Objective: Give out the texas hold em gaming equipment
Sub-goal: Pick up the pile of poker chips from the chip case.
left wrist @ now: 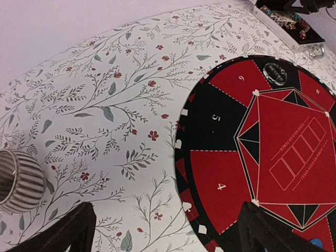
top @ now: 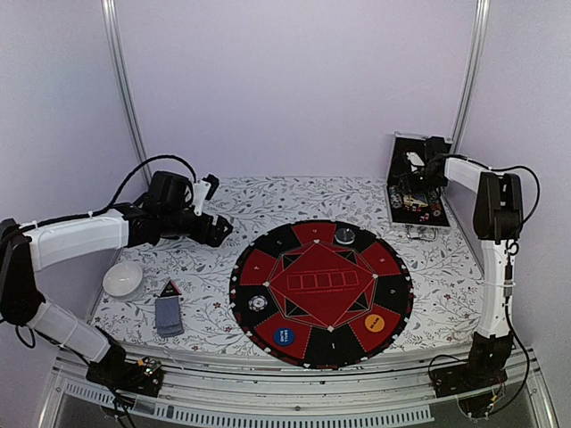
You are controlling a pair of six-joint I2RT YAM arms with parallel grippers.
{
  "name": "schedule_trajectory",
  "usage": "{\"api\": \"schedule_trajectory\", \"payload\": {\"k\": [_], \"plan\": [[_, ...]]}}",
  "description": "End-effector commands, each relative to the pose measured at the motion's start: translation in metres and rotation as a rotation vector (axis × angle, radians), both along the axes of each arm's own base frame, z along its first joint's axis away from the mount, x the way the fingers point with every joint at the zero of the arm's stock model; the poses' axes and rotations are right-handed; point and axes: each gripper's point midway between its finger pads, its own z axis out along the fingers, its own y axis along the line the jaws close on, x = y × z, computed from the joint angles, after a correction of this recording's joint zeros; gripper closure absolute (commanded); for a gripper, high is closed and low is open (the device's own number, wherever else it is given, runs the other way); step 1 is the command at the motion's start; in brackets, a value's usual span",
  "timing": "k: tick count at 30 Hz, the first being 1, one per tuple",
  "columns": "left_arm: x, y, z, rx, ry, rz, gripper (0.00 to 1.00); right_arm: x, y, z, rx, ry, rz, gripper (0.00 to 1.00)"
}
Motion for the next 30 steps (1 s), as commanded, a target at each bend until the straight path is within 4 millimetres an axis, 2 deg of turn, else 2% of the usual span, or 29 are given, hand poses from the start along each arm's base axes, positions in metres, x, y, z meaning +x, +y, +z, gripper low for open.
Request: {"api": "schedule_trajectory", "payload": {"k": [1, 5, 8, 9, 11, 16, 20, 30], "plan": [[-0.001, 0.003, 0.001, 0.01, 0.001, -0.027, 0.03, -0.005, 0.021, 0.019, -0.097, -0.109, 0.28, 0.48], [-0.003, 0.004, 0.002, 0.012, -0.011, -0.036, 0.03, -0.012, 0.022, 0.015, -0.224, -0.177, 0.442, 0.46], [-0.002, 0.004, 0.002, 0.016, -0.014, -0.04, 0.03, -0.018, 0.023, 0.003, -0.317, -0.212, 0.564, 0.44], [-0.002, 0.003, 0.001, 0.018, -0.013, -0.043, 0.03, -0.02, 0.023, -0.001, -0.368, -0.237, 0.626, 0.34], [-0.001, 0.003, 0.0, 0.024, -0.01, -0.046, 0.03, -0.02, 0.021, -0.006, -0.449, -0.28, 0.687, 0.3], [0.001, 0.004, -0.006, 0.038, -0.001, -0.044, 0.03, -0.016, 0.02, -0.003, -0.567, -0.358, 0.778, 0.29], [0.004, 0.005, -0.011, 0.047, 0.009, -0.04, 0.03, -0.015, 0.02, -0.01, -0.631, -0.381, 0.84, 0.33], [0.007, 0.006, -0.015, 0.053, 0.022, -0.04, 0.03, -0.004, 0.01, -0.027, -0.737, -0.385, 0.849, 0.35]]}}
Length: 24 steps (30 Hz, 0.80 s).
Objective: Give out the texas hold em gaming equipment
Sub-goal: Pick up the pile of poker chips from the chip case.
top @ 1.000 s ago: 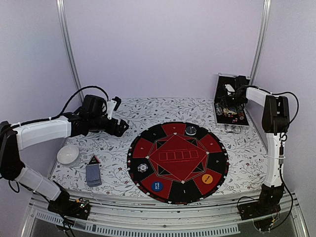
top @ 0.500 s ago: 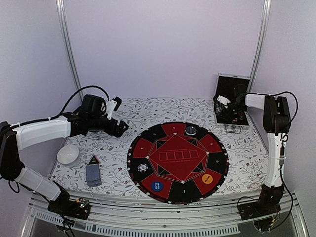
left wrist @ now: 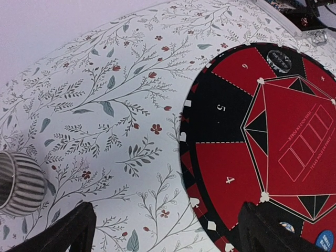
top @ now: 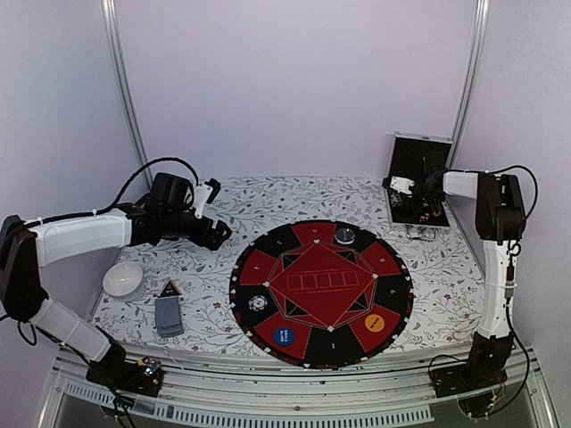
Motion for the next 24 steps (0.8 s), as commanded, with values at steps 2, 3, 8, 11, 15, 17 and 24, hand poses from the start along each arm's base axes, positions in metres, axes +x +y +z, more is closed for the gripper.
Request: {"api": "schedule_trajectory", "payload": {"k": [2, 3, 8, 11, 15, 17, 24], "plan": [[0.004, 0.002, -0.001, 0.003, 0.004, -0.006, 0.03, 0.01, -0.004, 0.009, -0.066, -0.073, 0.019, 0.36], [0.005, 0.002, -0.001, 0.003, 0.004, -0.005, 0.03, 0.011, -0.004, 0.007, -0.066, -0.071, 0.02, 0.36], [0.004, 0.002, -0.003, 0.001, 0.011, -0.004, 0.03, 0.005, 0.002, -0.005, -0.083, -0.05, 0.041, 0.4], [0.005, 0.001, -0.003, -0.001, 0.013, -0.006, 0.03, 0.001, 0.004, -0.015, -0.096, -0.033, 0.052, 0.42], [0.005, 0.001, -0.004, 0.001, 0.016, -0.005, 0.03, 0.002, 0.005, -0.023, -0.102, -0.024, 0.048, 0.43], [0.005, 0.001, -0.004, 0.001, 0.017, -0.006, 0.03, 0.003, 0.005, -0.023, -0.105, -0.025, 0.046, 0.43], [0.003, 0.001, -0.005, -0.003, 0.026, -0.006, 0.03, -0.001, 0.007, -0.043, -0.102, 0.015, 0.046, 0.45]]}}
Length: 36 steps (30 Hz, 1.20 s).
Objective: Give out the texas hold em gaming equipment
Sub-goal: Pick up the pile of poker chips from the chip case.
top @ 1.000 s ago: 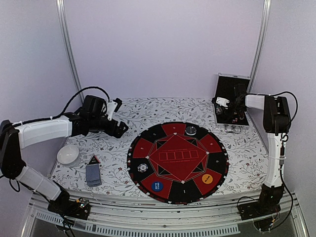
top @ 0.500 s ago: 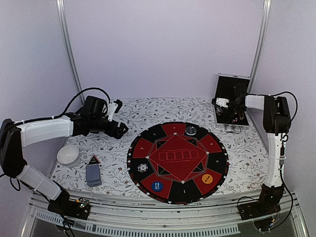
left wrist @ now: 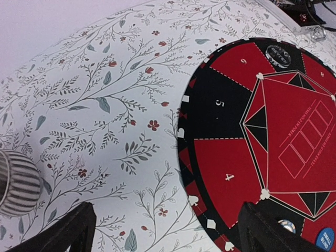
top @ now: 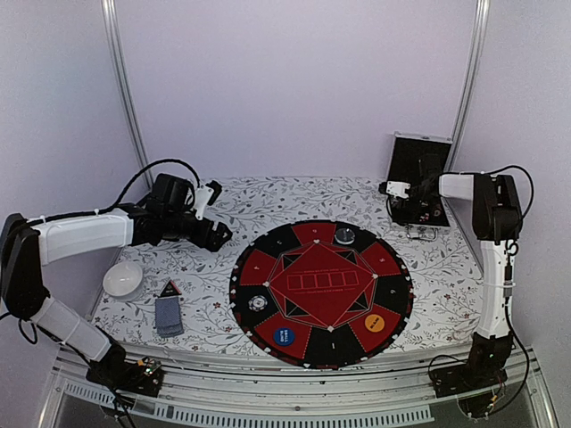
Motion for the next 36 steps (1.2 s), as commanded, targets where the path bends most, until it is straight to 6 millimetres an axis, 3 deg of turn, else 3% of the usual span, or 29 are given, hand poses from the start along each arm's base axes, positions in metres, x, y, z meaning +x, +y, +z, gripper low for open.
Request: {"api": "schedule_trajectory", "payload": {"k": [1, 16, 18, 22, 36], "plan": [[0.003, 0.002, 0.002, -0.007, 0.006, 0.005, 0.03, -0.007, 0.004, -0.037, 0.0, 0.067, -0.003, 0.45], [0.001, 0.004, 0.002, -0.005, 0.003, 0.007, 0.03, -0.026, 0.004, -0.052, -0.039, 0.141, -0.018, 0.5], [0.001, 0.004, 0.002, -0.008, 0.004, 0.005, 0.03, -0.028, 0.006, -0.036, -0.051, 0.114, -0.009, 0.51], [0.0, 0.003, 0.003, -0.01, 0.003, 0.0, 0.03, -0.032, 0.008, -0.026, -0.051, 0.091, -0.004, 0.5], [-0.001, 0.003, 0.001, -0.01, 0.007, -0.004, 0.03, -0.001, -0.002, -0.01, -0.107, -0.061, -0.039, 0.5]]}}
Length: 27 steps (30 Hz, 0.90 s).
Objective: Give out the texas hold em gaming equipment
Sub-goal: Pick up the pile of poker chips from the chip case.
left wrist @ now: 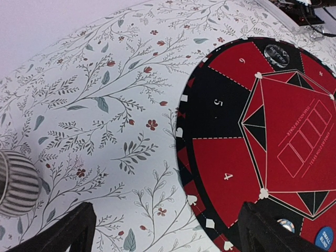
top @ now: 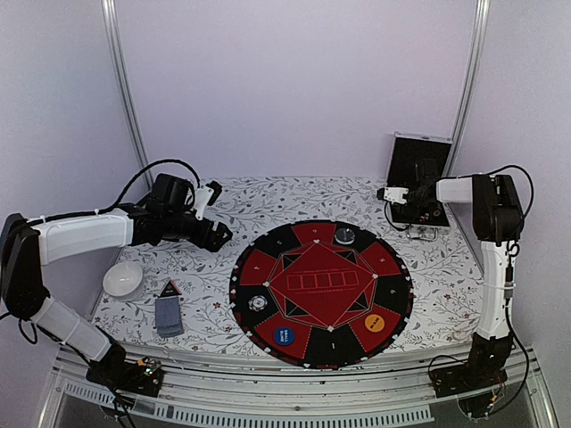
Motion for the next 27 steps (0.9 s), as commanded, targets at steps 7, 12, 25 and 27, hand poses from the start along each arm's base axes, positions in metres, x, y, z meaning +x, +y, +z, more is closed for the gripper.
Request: {"api": "schedule_trajectory", "payload": {"k": [7, 12, 25, 27], "plan": [[0.001, 0.003, -0.003, 0.0, 0.013, 0.0, 0.03, 0.004, 0.003, -0.008, -0.028, -0.017, 0.029, 0.47], [0.001, 0.004, -0.004, 0.005, 0.015, 0.0, 0.03, 0.007, 0.003, -0.017, -0.027, 0.0, 0.032, 0.47], [0.001, 0.006, -0.006, 0.014, 0.015, 0.008, 0.03, 0.008, -0.002, -0.048, -0.042, 0.069, 0.029, 0.55], [0.001, 0.007, -0.007, 0.017, 0.017, 0.009, 0.03, 0.011, -0.01, -0.053, -0.075, 0.07, 0.006, 0.59]]}}
